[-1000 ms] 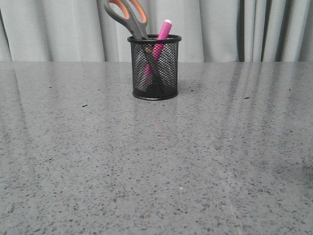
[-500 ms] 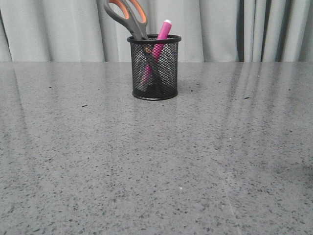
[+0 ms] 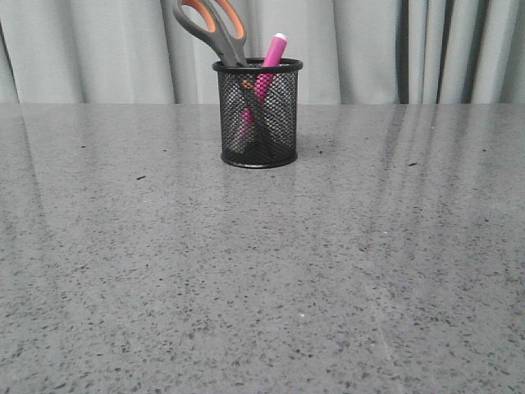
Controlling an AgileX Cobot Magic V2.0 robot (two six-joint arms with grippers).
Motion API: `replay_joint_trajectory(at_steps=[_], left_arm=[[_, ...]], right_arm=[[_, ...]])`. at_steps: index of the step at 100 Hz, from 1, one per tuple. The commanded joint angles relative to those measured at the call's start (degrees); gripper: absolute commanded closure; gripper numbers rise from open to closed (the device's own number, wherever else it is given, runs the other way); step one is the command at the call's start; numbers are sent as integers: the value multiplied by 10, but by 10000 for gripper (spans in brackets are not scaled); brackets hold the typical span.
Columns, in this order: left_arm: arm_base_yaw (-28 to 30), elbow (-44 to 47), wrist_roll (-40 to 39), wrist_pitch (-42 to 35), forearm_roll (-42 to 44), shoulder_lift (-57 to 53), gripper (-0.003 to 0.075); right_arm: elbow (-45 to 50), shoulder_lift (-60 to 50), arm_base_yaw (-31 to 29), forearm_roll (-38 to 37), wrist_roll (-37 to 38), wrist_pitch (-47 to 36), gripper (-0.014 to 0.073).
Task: Put pen and scissors into bin
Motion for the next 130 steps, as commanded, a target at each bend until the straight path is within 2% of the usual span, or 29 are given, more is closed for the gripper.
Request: replay_joint_trajectory(at_steps=[1,22,48,55,59,65,66,67,73,74,75,83,89,121,127,128,130], left_arm=[[2,13,-2,-27,-10,-18,740],[2,13,-2,-27,-10,-18,740],[2,13,-2,-27,-10,-18,740],[2,13,-2,-27,-10,-18,740],[2,13,-2,-27,-10,-18,740],[2,13,-2,-27,-10,-18,740],[2,13,-2,-27,-10,-18,740],[2,13,-2,-27,-10,-18,740],[2,13,-2,-27,-10,-18,740],[2,13,-2,-27,-10,-18,740],[2,13,-2,-27,-10,-18,740],[2,13,-2,-27,-10,-18,740],[2,13,-2,-27,-10,-18,740],[2,13,-2,-27,-10,-18,740],[2,13,-2,-27,-10,-18,740],[2,13,-2,-27,-10,-18,740],[2,13,-2,-27,-10,-18,740]], right_arm=[[25,-24,-39,-2,3,-15,659],[95,-55,-98,-2,3,-56,659],[104,-54,-98,-8,3,-54,659],[104,-54,-98,11,-1,-66,659],[104,-54,-98,44,-23,-70,659],[104,-54,-98,139,-126,-71,659],[104,-54,-98,178,-154,-71,659],[104,-54,-98,178,-168,-73,659],[104,-54,-98,294,-288,-82,659],[104,-54,-98,345,-337,-86,659],[104,-54,-98,362,-337,-86,659],[104,-54,-98,549,-516,-98,659],[104,-54,-98,650,-587,-103,659],[104,-54,-101,687,-612,-89,659],[104,-54,-105,779,-725,-82,659],[104,-54,-105,792,-725,-82,659],[104,-54,-108,844,-797,-80,659]])
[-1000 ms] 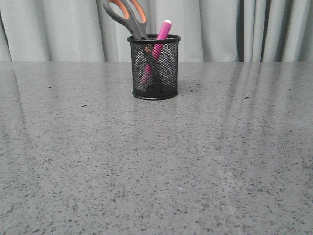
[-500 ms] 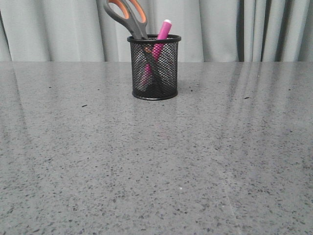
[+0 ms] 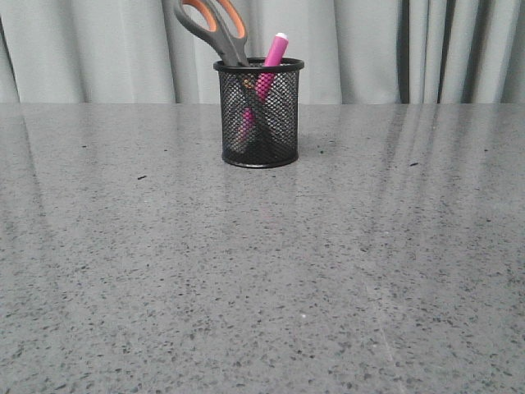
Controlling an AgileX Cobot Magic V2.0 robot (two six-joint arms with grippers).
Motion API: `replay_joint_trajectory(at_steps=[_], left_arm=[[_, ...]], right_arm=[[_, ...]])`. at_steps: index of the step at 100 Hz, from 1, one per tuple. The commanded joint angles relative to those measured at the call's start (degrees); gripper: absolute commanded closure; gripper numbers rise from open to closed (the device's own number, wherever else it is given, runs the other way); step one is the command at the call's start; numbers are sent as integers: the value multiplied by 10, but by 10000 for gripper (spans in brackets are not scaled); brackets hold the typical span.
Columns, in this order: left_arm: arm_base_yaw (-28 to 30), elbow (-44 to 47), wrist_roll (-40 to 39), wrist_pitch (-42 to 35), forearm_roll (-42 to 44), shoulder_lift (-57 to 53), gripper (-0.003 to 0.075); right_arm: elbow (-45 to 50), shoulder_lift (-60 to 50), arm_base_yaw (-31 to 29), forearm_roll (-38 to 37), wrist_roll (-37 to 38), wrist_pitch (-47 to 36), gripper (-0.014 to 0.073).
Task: Put pen and scissors into bin
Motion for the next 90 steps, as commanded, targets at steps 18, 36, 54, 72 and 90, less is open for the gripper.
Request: replay_joint_trajectory(at_steps=[18,36,54,72,90], left_arm=[[2,13,-2,-27,-9,-18,740],[2,13,-2,-27,-9,-18,740],[2,13,-2,-27,-9,-18,740],[2,13,-2,-27,-9,-18,740],[2,13,-2,-27,-9,-18,740]], right_arm=[[4,4,-39,228,-254,31,659],[5,4,-67,200,-237,97,659],[5,2,-74,186,-199,151,659],[5,2,-74,178,-193,155,659],[5,-36,-74,178,-194,167,659]])
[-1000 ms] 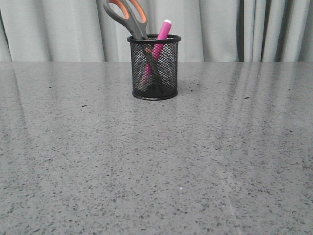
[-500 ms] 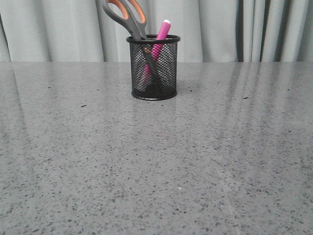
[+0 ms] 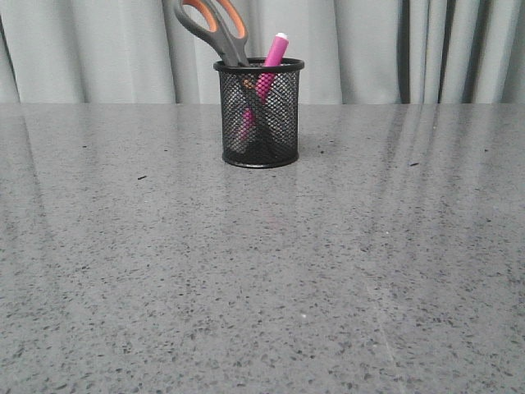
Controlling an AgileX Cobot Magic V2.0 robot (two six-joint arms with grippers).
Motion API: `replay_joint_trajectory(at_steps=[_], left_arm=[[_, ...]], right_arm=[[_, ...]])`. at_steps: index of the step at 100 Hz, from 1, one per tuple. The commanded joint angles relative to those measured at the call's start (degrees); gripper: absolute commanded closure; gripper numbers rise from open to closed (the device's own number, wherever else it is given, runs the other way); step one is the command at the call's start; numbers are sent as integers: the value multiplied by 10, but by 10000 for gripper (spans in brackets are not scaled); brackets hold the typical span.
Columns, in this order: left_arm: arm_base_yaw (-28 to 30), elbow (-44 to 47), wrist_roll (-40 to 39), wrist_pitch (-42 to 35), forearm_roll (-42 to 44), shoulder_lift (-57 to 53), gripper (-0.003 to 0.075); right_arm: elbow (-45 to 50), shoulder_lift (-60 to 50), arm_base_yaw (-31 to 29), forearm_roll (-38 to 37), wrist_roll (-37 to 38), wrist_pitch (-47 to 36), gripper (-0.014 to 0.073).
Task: Put pen and scissors into bin
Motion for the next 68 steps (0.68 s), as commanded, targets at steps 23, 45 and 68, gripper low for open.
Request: replay_joint_trajectory(at_steps=[23,45,68], left_arm=[[2,13,-2,-27,-9,-18,740],[2,13,-2,-27,-9,-18,740],[2,13,-2,-27,-9,-18,740]], right_arm=[[5,-37,-3,-6,1,-34,659],[5,-37,-3,-6,1,-34,659],[5,-37,-3,-6,1,-34,659]])
